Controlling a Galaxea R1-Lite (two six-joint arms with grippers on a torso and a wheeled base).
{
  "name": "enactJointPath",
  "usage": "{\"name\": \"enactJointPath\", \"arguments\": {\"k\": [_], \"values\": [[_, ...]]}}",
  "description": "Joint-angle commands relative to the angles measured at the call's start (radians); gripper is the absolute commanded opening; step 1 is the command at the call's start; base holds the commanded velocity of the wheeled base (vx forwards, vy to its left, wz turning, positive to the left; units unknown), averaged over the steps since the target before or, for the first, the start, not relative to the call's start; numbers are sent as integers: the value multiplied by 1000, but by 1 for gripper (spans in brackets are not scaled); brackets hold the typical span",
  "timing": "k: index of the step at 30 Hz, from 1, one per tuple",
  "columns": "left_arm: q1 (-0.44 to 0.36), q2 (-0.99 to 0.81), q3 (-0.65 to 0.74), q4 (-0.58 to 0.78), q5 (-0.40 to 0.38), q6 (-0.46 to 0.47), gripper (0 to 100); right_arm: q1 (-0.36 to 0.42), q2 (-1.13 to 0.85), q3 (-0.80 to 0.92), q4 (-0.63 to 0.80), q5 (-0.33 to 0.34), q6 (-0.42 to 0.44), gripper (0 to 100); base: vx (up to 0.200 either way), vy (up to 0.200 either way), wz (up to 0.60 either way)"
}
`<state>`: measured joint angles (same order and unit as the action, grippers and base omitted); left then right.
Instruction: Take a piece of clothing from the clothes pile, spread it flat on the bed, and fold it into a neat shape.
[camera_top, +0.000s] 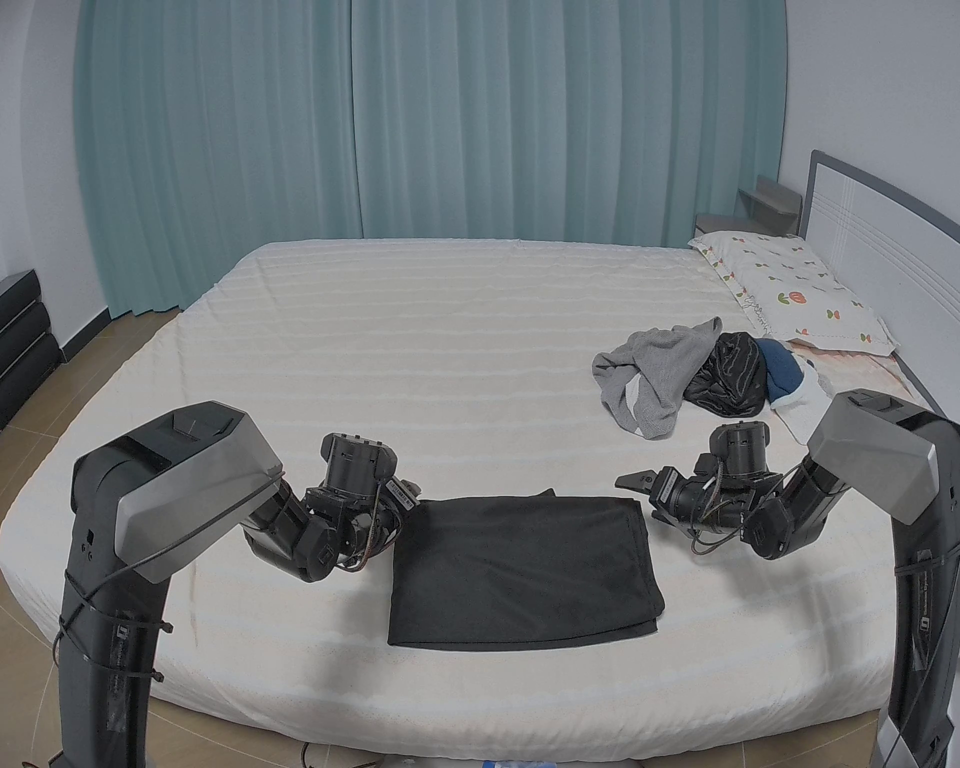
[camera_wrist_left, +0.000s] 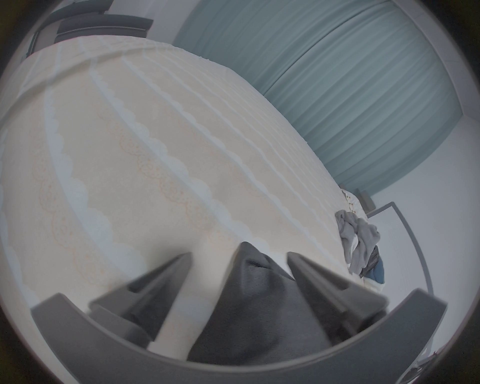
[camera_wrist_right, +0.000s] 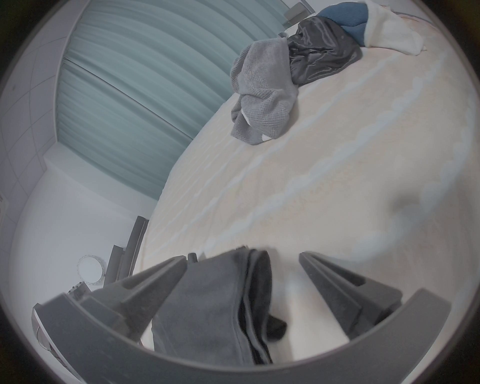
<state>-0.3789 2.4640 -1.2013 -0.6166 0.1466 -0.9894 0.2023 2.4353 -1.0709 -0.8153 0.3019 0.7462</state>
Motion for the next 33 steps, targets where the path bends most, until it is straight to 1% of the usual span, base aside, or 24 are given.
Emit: {"name": "enactJointPath", "arguments": {"k": [1, 2, 3, 5, 7, 8, 10, 13, 15, 20, 21, 33], "values": [[15, -28, 17, 6, 1, -58, 100, -1, -121, 124, 1, 2, -2, 100, 0, 0, 0], [23, -48, 37, 8, -2, -66, 100, 0, -142, 166, -1, 2, -5, 100, 0, 0, 0], [23, -48, 37, 8, -2, -66, 100, 0, -142, 166, -1, 2, -5, 100, 0, 0, 0], [38, -108, 109, 0, -30, -71, 100, 20, -222, 307, -5, 13, -7, 100, 0, 0, 0], [45, -135, 138, 0, -50, -71, 100, 32, -246, 365, -15, 17, -8, 100, 0, 0, 0], [51, -160, 167, 0, -70, -71, 100, 51, -266, 427, -35, 20, -4, 100, 0, 0, 0], [52, -177, 186, 0, -84, -71, 100, 66, -268, 483, -71, 26, -1, 100, 0, 0, 0], [55, -183, 195, 1, -85, -71, 100, 94, -242, 534, -127, 26, 1, 100, 0, 0, 0], [57, -180, 197, 0, -84, -71, 100, 98, -228, 549, -151, 26, -1, 100, 0, 0, 0], [63, -174, 192, 0, -85, -71, 100, 106, -213, 568, -162, 25, -8, 100, 0, 0, 0], [64, -174, 192, 0, -85, -71, 100, 106, -214, 571, -160, 25, -10, 0, 0, 0, 0], [66, -172, 193, 1, -87, -69, 100, 94, -260, 634, -160, 22, -34, 0, 0, 0, 0]]}}
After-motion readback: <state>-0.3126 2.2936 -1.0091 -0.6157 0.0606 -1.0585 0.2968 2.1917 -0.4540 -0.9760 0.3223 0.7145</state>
